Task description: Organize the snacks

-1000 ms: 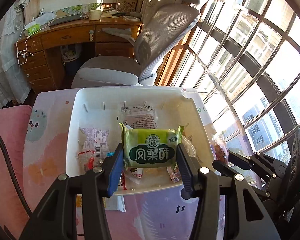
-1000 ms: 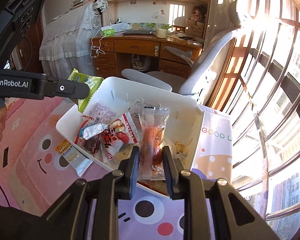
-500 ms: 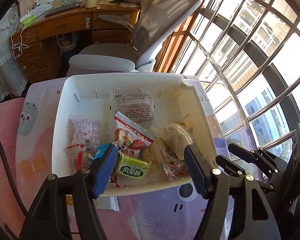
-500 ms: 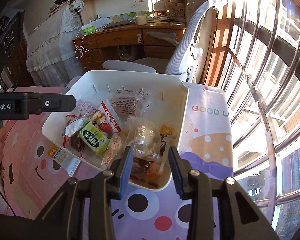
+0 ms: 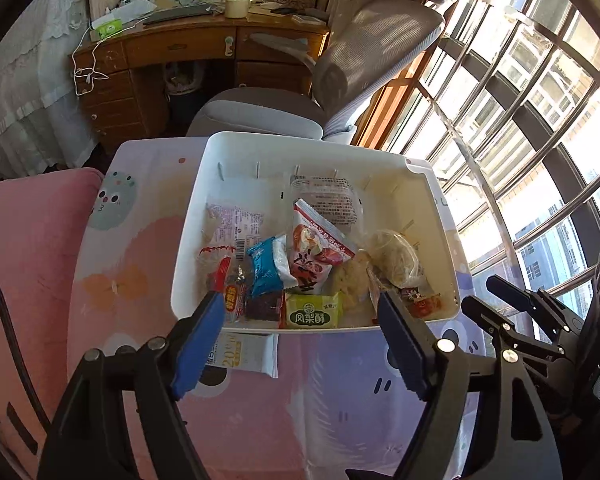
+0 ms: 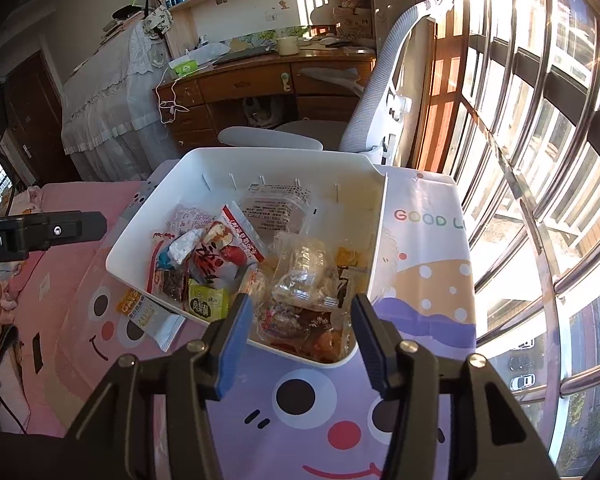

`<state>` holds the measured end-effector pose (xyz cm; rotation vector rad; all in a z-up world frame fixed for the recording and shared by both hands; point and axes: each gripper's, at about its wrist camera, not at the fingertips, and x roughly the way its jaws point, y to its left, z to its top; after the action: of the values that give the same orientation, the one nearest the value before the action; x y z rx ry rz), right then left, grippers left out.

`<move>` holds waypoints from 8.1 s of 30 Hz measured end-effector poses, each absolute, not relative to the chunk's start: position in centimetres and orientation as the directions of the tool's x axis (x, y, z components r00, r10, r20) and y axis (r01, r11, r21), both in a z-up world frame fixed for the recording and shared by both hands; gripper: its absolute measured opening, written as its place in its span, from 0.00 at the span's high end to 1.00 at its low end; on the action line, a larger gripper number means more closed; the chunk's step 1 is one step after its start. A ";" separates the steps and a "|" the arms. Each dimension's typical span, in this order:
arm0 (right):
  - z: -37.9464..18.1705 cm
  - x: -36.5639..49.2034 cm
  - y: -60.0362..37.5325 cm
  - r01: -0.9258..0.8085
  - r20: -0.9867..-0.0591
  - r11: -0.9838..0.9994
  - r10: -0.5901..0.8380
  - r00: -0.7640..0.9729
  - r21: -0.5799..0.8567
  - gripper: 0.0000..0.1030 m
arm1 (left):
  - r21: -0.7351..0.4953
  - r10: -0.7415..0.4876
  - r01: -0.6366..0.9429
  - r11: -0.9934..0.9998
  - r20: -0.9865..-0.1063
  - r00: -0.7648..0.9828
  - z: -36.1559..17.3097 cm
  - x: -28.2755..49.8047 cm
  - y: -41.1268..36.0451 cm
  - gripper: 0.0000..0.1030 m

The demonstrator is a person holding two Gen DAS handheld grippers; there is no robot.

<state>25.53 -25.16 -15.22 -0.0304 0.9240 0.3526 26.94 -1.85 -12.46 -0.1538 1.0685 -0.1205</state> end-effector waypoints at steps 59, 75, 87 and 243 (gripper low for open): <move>-29.1 19.1 -3.8 -0.448 -0.855 0.870 0.064 0.514 -0.204 0.71 | -0.177 -0.186 0.058 0.983 -0.951 0.248 -21.9 23.0 12.3 0.20; -28.5 19.4 -2.5 -0.414 -0.858 0.874 -0.006 0.513 -0.253 0.96 | -0.214 -0.223 0.064 0.975 -0.939 0.260 -21.8 23.0 14.2 0.20; -23.9 17.4 -2.6 -0.379 -0.821 0.887 -0.001 0.571 -0.265 0.97 | -0.268 -0.288 0.107 0.957 -0.909 0.300 -20.5 22.3 14.2 0.20; -4.0 0.9 -20.8 -0.090 -0.842 0.979 0.205 0.499 0.185 0.00 | -0.019 0.001 -0.025 1.000 -0.774 0.633 -1.6 2.9 -2.1 0.00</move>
<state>0.93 -20.80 -3.98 0.1224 1.0341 0.1792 2.93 -2.10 -1.62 -0.0292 0.8850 0.0147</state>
